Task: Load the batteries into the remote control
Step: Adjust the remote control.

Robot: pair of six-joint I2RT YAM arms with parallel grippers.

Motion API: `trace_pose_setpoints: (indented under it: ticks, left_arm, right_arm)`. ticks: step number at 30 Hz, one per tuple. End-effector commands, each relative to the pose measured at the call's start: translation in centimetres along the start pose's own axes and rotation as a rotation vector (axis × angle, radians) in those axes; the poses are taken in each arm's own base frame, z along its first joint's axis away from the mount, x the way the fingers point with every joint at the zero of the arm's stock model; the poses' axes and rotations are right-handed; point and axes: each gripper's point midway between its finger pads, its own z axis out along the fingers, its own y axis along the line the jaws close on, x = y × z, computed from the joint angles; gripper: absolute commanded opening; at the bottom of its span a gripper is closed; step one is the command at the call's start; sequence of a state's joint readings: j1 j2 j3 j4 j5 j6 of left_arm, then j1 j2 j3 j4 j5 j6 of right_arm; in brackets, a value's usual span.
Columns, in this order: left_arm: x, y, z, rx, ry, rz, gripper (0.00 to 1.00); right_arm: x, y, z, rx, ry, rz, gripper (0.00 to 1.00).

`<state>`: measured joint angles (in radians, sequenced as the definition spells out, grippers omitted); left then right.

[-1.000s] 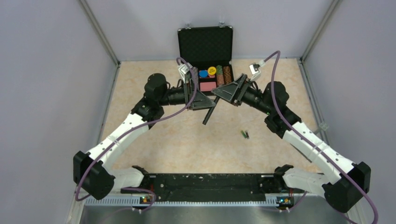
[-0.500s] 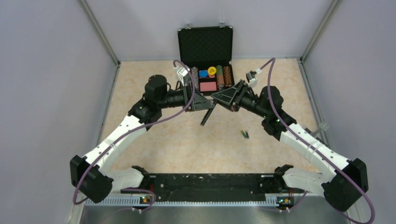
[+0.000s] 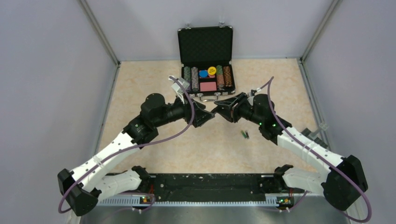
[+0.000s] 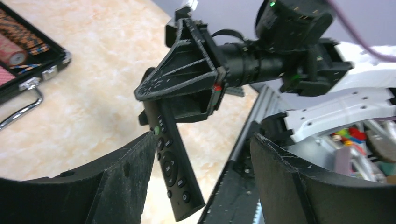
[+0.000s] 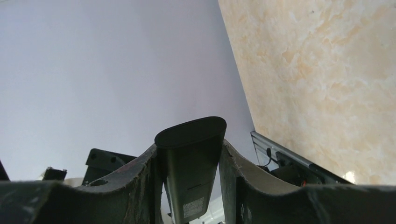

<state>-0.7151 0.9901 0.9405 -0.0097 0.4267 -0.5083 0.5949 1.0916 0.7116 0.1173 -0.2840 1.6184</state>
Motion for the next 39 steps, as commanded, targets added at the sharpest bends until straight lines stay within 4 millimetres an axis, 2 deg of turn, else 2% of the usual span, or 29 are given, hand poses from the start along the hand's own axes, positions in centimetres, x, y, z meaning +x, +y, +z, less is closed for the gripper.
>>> trace_pose_setpoints:
  ticks: [1,9,16,19,23,25,31,35,37,39]
  left_arm:
    - [0.9,2.6,0.2,-0.128,0.001,0.155,0.78]
    - [3.6,1.8,1.4,-0.123,0.063,0.230,0.66]
    - [4.2,3.0,2.1,-0.185,0.054,0.232,0.51]
    - [4.2,3.2,2.4,-0.195,0.049,0.232,0.49]
    - [4.9,3.9,2.5,-0.222,0.062,0.251,0.56]
    - [5.0,4.1,2.4,-0.237,0.060,0.252,0.55]
    - [4.1,3.9,2.7,-0.240,0.021,0.245,0.37]
    - [4.6,4.3,3.2,-0.248,0.029,0.213,0.30]
    - [4.9,4.4,3.3,-0.251,0.034,0.198,0.22]
    - [4.7,5.0,3.4,-0.287,0.024,0.187,0.06]
  right_arm:
    - [0.0,1.2,-0.4,-0.017,-0.029,0.098,0.33]
    - [-0.3,0.3,-0.4,0.016,-0.049,0.158,0.33]
    - [-0.2,-0.1,-0.4,0.025,-0.043,0.197,0.34]
    - [-0.1,-0.4,-0.4,0.034,-0.040,0.206,0.34]
    - [0.1,-0.3,-0.4,0.030,-0.033,0.222,0.34]
    - [0.1,-0.3,-0.4,0.030,-0.030,0.225,0.34]
    - [0.3,-0.5,-0.3,0.033,-0.018,0.234,0.34]
    - [0.6,-1.0,-0.1,0.037,0.001,0.251,0.34]
    - [0.8,-1.2,0.0,0.041,0.008,0.256,0.34]
    - [0.8,-1.4,0.0,0.043,0.012,0.257,0.36]
